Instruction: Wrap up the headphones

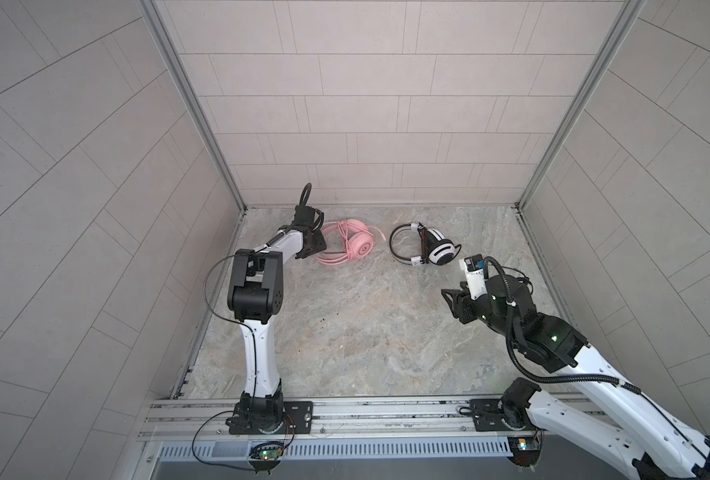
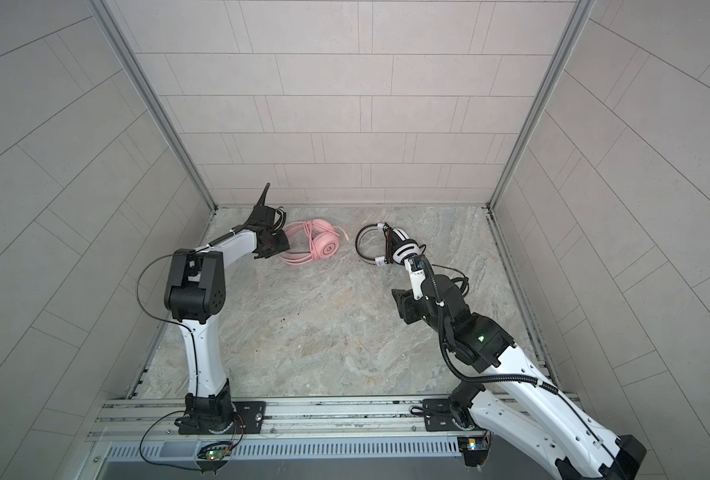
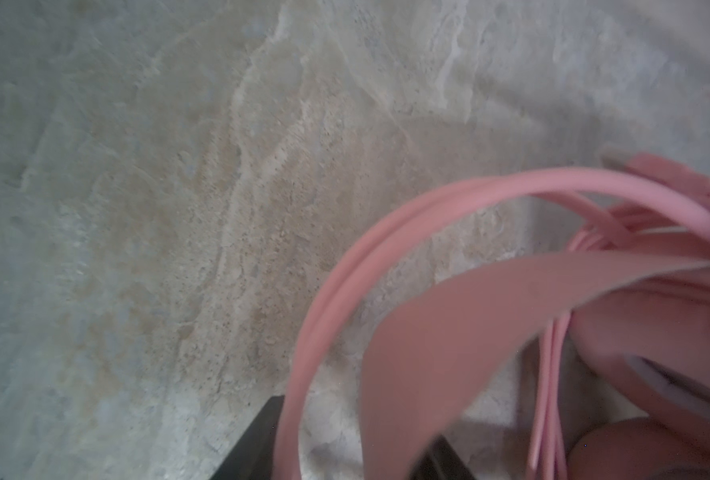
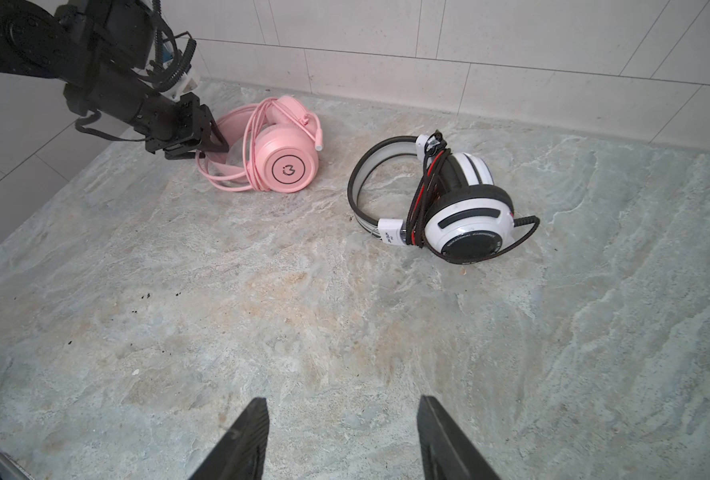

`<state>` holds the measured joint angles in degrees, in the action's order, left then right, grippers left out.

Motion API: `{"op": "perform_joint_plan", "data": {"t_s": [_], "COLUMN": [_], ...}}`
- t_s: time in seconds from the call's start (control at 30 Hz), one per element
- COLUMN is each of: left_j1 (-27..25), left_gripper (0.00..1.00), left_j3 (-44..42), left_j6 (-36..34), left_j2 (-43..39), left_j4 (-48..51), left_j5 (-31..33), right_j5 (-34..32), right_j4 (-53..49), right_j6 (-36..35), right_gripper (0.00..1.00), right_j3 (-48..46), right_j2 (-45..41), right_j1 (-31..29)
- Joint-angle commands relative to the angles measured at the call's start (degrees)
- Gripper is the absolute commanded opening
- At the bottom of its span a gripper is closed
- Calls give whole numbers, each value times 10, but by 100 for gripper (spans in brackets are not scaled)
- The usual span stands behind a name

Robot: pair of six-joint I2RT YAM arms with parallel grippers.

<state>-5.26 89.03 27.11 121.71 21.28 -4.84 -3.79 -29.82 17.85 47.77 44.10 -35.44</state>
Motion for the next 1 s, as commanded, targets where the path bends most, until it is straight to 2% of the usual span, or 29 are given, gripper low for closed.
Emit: {"op": "perform_joint_plan", "data": {"t_s": [0.0,0.2,0.27,0.43,0.53,0.67,0.83,0.9,0.97], "left_j1": [4,4,4,4,4,5,5,5,5], "left_gripper": [58,64,64,65,66,68,68,68,68], "left_j3": [2,-97,-140,-269,-358,-474,-614,-653,-682], "left_j6": [-11,-3,-3,-16,-36,-68,-137,-150,-162], "left_j2": [-38,-164,-217,-350,-422,-498,-562,-556,-529], "left_j4": [68,52,36,-40,-100,-201,-394,-469,-542], "left_j5": [14,62,77,125,187,260,266,261,251], "right_j5": [-27,-73,-106,-107,-113,-201,-272,-280,-263], "right_j4": [-14,-23,-10,59,168,320,454,521,634], "right_j6": [-19,-30,-15,15,16,-24,-70,-76,-91], "right_gripper": [62,74,87,94,95,99,99,99,99], "right_j3": [35,67,60,18,-40,-105,-150,-182,-226], "right_j2": [9,47,64,123,164,234,331,348,359], "right_j1": [13,88,131,261,316,337,340,340,340]}}
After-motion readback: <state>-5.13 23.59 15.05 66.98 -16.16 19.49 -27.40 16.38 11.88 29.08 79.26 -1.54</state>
